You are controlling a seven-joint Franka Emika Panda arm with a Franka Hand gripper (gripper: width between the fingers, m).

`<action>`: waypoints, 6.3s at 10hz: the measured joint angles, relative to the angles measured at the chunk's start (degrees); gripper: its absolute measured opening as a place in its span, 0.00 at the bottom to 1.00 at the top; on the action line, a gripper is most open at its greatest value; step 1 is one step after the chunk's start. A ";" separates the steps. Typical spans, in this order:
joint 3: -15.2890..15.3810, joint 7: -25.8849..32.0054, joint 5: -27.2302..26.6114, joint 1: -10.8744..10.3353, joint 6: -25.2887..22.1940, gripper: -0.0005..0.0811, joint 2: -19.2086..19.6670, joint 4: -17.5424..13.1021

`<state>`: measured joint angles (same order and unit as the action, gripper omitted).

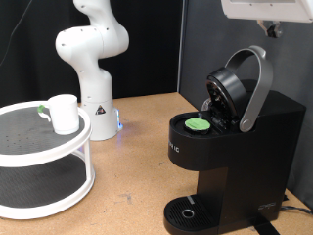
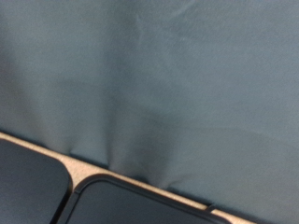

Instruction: Make a cup of coffee with the keurig machine

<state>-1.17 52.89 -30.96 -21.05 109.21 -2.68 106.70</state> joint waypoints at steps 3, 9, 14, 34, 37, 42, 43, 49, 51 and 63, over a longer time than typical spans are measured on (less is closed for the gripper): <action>0.15 -0.51 2.49 0.15 0.91 0.01 0.04 0.66; -1.08 -0.44 3.50 1.91 2.31 0.01 0.00 1.60; -1.66 0.09 4.03 2.90 1.19 0.01 -0.05 1.80; -8.80 11.20 14.86 9.27 2.20 0.01 -0.57 10.33; -8.91 11.39 15.23 9.33 3.56 0.01 -0.54 11.33; -8.92 11.17 17.81 9.34 5.08 0.01 0.08 12.93; -8.97 11.12 18.11 9.34 5.43 0.01 0.36 13.47; -9.59 11.19 18.14 9.44 8.70 0.01 1.92 15.68; -9.68 11.57 17.44 9.45 8.70 0.01 1.92 15.67; -13.18 18.68 7.99 10.08 -1.63 0.01 -1.27 10.38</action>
<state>-14.35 71.58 -22.97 -10.97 107.58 -3.95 117.09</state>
